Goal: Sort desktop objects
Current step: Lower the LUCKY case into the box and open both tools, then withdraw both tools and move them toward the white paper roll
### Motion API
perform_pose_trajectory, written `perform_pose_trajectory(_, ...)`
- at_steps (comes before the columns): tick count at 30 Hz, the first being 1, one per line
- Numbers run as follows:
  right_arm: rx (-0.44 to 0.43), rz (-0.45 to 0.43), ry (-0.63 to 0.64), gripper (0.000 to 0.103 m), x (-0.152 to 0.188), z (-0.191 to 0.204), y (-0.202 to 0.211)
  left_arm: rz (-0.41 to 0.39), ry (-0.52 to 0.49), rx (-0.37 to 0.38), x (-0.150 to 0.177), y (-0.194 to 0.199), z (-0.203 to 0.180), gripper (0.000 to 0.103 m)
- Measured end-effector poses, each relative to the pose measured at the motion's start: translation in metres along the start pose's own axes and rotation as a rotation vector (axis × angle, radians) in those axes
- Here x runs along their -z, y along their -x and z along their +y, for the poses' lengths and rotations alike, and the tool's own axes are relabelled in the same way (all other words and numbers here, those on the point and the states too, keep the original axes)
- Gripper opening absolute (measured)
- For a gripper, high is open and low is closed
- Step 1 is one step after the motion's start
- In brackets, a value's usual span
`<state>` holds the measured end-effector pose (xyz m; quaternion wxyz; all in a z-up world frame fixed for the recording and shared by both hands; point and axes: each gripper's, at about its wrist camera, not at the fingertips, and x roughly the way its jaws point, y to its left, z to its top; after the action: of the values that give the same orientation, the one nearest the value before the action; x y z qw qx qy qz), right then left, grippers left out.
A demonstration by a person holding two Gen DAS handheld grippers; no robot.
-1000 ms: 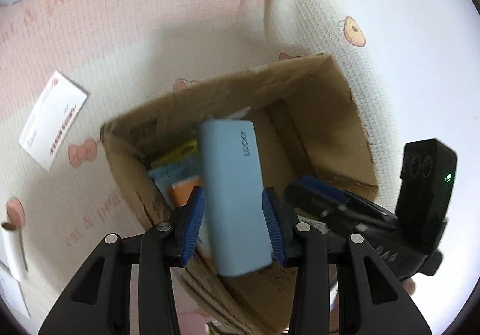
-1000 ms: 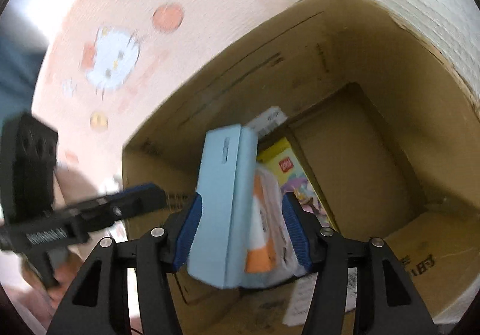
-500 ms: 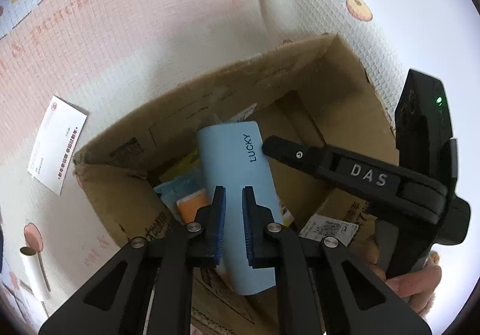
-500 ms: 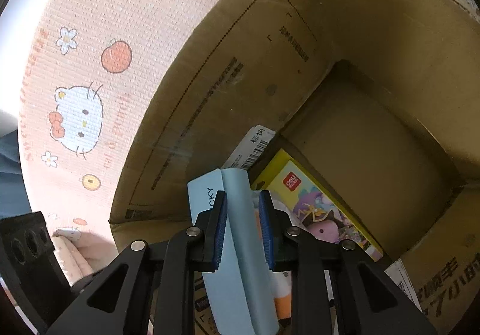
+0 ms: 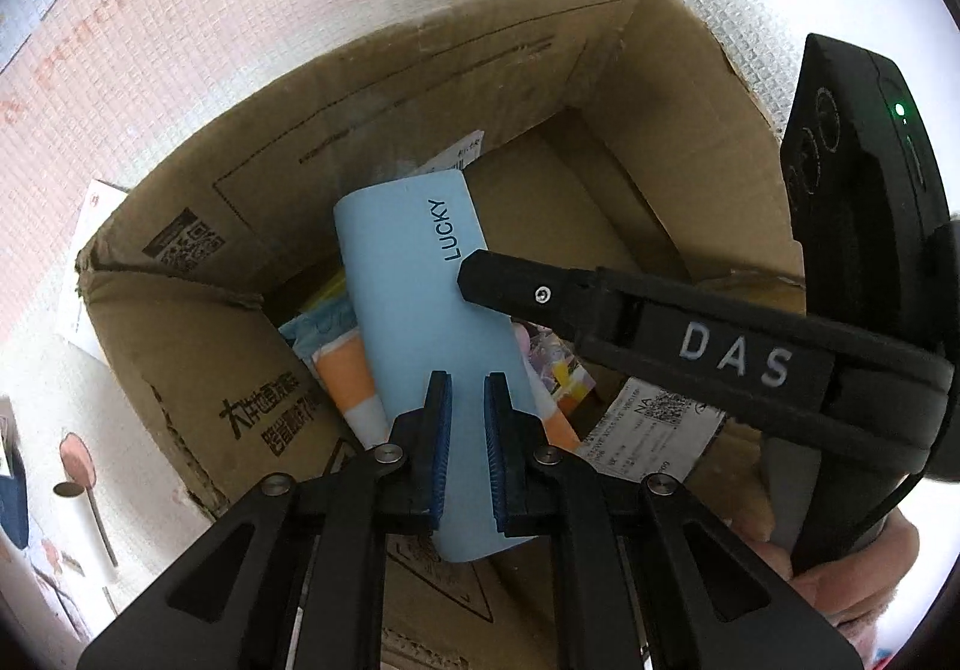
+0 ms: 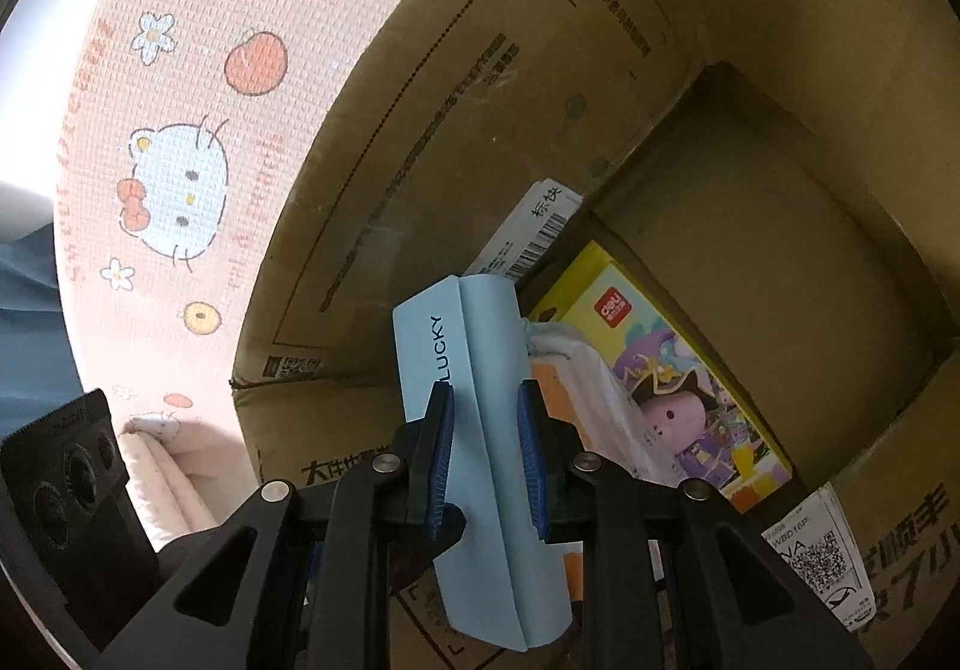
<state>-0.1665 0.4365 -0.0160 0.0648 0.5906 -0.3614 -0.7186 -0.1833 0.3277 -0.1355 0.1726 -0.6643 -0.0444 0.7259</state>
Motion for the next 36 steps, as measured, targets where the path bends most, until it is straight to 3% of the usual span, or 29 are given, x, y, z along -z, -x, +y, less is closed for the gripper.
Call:
perform_pose_trajectory(3, -0.004, 0.021, 0.007, 0.019, -0.001, 0.003, 0.001, -0.001, -0.028, -0.019, 0.007, 0.0, -0.006, 0.012)
perform_pose_trajectory(11, -0.06, 0.103, 0.011, 0.019, 0.005, 0.012, -0.006, 0.047, -0.054, 0.049, 0.022, -0.002, -0.01, 0.012)
perform_pose_trajectory(15, -0.039, 0.099, 0.016, 0.019, 0.01, 0.019, -0.005, 0.04, -0.078, 0.058, 0.026, -0.002, -0.013, 0.012)
perform_pose_trajectory(20, -0.015, 0.063, 0.01, 0.019, 0.007, 0.022, 0.007, -0.009, 0.014, 0.144, 0.028, 0.013, 0.012, 0.012)
perform_pose_trajectory(24, 0.054, -0.036, 0.073, 0.019, 0.011, 0.039, 0.039, -0.143, 0.026, 0.086, 0.026, 0.033, 0.015, 0.02)
perform_pose_trajectory(26, 0.093, -0.095, 0.102, 0.02, 0.025, 0.048, 0.058, -0.182, 0.038, 0.06, 0.025, 0.04, 0.025, 0.039)
perform_pose_trajectory(27, 0.114, -0.118, 0.116, 0.021, 0.032, 0.044, 0.071, -0.185, 0.051, 0.066, 0.025, 0.043, 0.029, 0.041)
perform_pose_trajectory(31, 0.154, -0.178, 0.16, 0.05, 0.042, 0.062, 0.093, -0.164, 0.11, 0.119, 0.025, 0.051, 0.05, 0.041)
perform_pose_trajectory(36, 0.202, -0.195, 0.227, 0.05, 0.056, 0.085, 0.082, -0.198, 0.078, 0.163, 0.035, 0.069, 0.063, 0.041)
